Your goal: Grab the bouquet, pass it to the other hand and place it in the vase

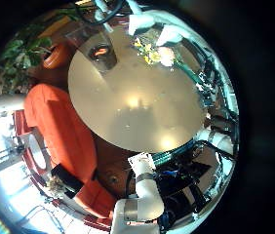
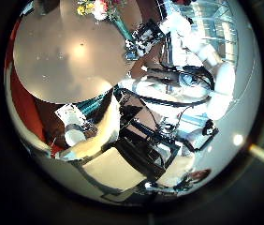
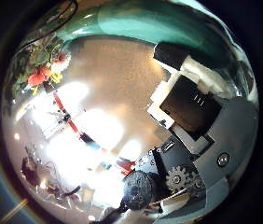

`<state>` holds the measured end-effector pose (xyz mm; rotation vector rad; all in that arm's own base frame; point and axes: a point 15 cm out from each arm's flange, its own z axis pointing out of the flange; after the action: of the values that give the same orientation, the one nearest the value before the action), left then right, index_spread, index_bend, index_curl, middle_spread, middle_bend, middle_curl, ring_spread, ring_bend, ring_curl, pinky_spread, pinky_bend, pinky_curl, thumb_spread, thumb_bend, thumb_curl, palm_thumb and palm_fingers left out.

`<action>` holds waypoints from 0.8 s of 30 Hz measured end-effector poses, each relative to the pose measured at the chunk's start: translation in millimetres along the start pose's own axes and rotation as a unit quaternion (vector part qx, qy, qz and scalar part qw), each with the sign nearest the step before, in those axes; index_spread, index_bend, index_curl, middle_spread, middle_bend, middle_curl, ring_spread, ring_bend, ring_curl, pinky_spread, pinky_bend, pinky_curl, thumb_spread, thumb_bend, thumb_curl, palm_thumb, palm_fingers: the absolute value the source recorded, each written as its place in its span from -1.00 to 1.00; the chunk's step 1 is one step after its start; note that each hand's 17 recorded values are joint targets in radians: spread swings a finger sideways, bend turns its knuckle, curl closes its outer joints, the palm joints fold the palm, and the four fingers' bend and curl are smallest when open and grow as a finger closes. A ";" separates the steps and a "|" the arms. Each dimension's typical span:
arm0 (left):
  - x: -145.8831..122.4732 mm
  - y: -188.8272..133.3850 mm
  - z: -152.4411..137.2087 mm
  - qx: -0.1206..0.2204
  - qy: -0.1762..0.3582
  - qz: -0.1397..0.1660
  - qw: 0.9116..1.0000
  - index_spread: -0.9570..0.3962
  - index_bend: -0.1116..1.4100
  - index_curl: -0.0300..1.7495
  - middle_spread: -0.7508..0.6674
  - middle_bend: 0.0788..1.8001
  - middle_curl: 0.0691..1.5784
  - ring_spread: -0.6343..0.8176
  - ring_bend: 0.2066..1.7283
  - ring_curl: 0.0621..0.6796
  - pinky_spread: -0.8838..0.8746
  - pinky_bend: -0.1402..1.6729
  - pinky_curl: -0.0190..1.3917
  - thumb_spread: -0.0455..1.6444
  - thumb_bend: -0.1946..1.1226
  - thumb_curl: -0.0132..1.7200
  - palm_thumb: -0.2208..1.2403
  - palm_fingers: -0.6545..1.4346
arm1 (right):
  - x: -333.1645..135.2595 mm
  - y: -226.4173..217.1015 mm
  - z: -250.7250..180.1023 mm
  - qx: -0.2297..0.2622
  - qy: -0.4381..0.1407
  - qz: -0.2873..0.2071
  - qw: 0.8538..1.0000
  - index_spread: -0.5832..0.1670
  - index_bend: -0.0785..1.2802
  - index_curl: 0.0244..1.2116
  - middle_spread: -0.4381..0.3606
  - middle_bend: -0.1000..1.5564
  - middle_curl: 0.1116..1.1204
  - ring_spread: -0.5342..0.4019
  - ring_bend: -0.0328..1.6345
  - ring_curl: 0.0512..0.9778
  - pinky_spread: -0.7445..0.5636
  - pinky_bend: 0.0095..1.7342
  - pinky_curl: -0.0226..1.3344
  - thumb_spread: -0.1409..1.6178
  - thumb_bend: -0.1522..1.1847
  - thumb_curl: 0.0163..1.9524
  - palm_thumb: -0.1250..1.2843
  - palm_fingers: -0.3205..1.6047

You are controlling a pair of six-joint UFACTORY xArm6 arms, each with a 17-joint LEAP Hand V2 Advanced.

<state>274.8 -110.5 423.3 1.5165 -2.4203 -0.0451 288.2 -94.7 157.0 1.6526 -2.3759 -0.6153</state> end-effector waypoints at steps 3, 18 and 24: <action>0.6 0.0 -1.7 0.002 -0.001 0.002 1.000 0.48 -0.61 -0.55 0.47 -0.87 -0.64 0.49 -0.55 -0.67 0.53 -0.63 -0.54 0.38 -0.74 -0.60 -0.21 -0.13 | 0.0 0.0 0.0 0.000 0.000 0.000 1.000 -0.20 0.76 0.56 -0.29 0.72 0.48 -0.27 0.79 0.32 -0.15 0.67 -0.18 0.18 -0.71 -0.20 0.81 0.52; -3.4 2.6 -1.8 -0.005 0.004 -0.014 1.000 0.48 -0.61 -0.54 0.47 -0.87 -0.64 0.50 -0.55 -0.66 0.53 -0.63 -0.54 0.38 -0.74 -0.60 -0.21 -0.13 | 0.0 0.0 0.0 0.000 0.000 0.000 1.000 -0.54 -0.16 0.09 -0.30 0.11 -0.03 -0.21 0.41 -0.02 -0.14 0.47 -0.22 0.30 -0.83 -0.36 0.08 -0.58; -1.7 14.2 -12.5 -0.006 0.004 -0.039 0.999 0.48 -0.61 -0.54 0.47 -0.87 -0.64 0.50 -0.55 -0.66 0.53 -0.63 -0.54 0.38 -0.74 -0.60 -0.21 -0.13 | 0.0 0.0 0.0 0.000 0.000 0.000 1.000 -0.63 -0.41 -0.20 -0.08 -0.15 -0.28 0.28 0.21 -0.30 0.44 0.37 -0.35 0.32 -0.84 -0.44 -0.05 -0.70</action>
<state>266.3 -101.1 437.4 1.6026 -2.3495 -0.0702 288.2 -94.7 157.0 1.6526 -2.3759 -0.6153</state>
